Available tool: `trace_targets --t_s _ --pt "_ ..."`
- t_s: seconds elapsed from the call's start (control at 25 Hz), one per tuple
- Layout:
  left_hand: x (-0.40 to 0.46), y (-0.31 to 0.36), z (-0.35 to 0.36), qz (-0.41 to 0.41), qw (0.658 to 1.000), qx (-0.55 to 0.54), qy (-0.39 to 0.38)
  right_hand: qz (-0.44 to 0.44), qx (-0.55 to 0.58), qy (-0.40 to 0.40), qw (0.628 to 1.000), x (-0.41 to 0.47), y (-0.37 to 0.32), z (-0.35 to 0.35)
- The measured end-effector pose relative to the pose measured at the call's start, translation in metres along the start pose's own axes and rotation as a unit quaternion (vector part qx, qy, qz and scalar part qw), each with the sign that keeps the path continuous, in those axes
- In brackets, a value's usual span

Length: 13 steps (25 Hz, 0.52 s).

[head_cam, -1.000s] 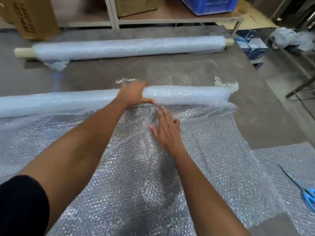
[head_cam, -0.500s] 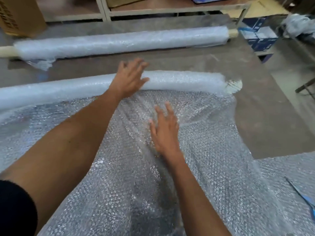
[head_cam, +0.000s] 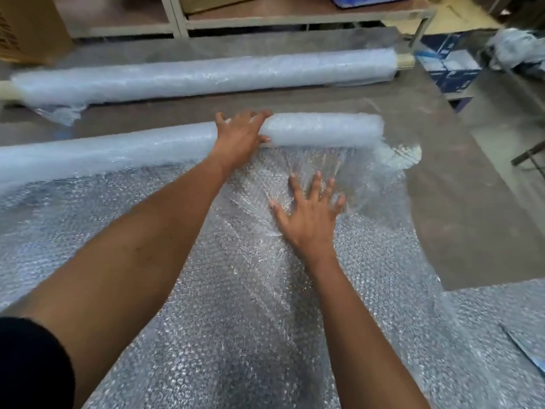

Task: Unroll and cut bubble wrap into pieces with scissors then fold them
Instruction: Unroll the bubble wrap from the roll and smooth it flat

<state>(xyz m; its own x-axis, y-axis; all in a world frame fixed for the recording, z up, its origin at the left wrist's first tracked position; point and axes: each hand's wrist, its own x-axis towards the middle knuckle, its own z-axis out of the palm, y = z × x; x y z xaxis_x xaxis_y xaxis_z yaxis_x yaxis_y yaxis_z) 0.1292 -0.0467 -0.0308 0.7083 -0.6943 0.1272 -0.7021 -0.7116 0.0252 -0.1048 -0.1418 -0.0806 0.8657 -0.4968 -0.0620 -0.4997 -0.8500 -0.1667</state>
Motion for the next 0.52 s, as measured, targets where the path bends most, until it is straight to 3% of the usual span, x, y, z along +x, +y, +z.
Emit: trace_targets --t_s 0.2,0.36,0.52 --pt "0.002 0.023 0.002 -0.022 0.997 0.009 0.072 0.025 0.045 -0.026 0.998 -0.004 0.000 0.000" --pt "0.000 0.045 0.013 0.162 0.984 0.062 0.038 0.027 0.053 -0.036 0.998 0.003 0.001 -0.001" --pt "0.008 0.045 0.029 0.074 0.997 0.026 0.027 0.019 0.041 -0.026 0.999 -0.002 0.004 0.001"
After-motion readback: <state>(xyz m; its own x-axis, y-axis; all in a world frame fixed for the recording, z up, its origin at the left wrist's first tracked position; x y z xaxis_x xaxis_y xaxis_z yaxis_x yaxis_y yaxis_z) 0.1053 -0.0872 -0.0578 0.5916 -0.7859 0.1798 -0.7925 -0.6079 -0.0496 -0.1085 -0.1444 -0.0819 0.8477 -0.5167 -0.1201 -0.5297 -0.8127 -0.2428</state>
